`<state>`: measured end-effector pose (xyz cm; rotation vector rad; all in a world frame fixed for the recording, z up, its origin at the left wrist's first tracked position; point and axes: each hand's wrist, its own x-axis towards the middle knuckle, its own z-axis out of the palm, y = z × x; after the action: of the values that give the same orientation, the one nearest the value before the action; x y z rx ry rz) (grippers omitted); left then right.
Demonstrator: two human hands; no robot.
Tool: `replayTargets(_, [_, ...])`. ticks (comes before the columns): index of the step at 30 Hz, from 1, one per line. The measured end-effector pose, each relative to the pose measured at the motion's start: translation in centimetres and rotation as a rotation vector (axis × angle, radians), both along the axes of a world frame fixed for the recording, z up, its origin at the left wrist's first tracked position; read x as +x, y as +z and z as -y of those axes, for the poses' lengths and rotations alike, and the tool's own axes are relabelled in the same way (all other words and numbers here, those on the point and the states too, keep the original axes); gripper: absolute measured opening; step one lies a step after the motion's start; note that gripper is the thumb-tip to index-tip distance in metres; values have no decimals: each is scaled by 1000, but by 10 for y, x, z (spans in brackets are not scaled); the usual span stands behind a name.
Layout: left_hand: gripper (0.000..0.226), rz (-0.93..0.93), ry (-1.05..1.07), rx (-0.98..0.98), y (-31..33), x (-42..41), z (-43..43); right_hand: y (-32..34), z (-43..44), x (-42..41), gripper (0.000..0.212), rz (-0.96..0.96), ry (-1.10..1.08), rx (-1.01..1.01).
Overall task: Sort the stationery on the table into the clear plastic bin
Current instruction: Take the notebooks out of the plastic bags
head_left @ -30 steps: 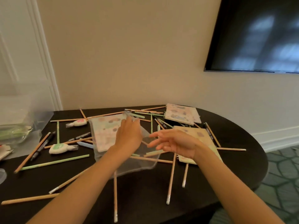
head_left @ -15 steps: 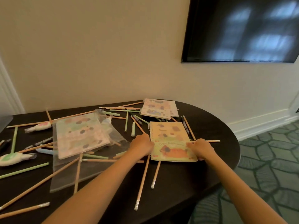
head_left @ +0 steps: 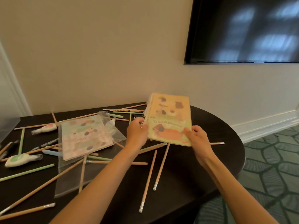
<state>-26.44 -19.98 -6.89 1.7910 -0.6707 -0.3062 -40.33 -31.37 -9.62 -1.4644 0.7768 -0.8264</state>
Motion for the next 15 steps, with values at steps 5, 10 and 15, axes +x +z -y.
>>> replayTargets(5, [20,-85,-21,-227,25,20,-49,16,-30,21,33,384,239,333])
replayTargets(10, [12,-156,95,-291,31,49,-95,25,-61,48,32,590,206,662])
replayTargets(15, [15,-455,121,-415,21,44,-125,28,-108,82,40,758,70,794])
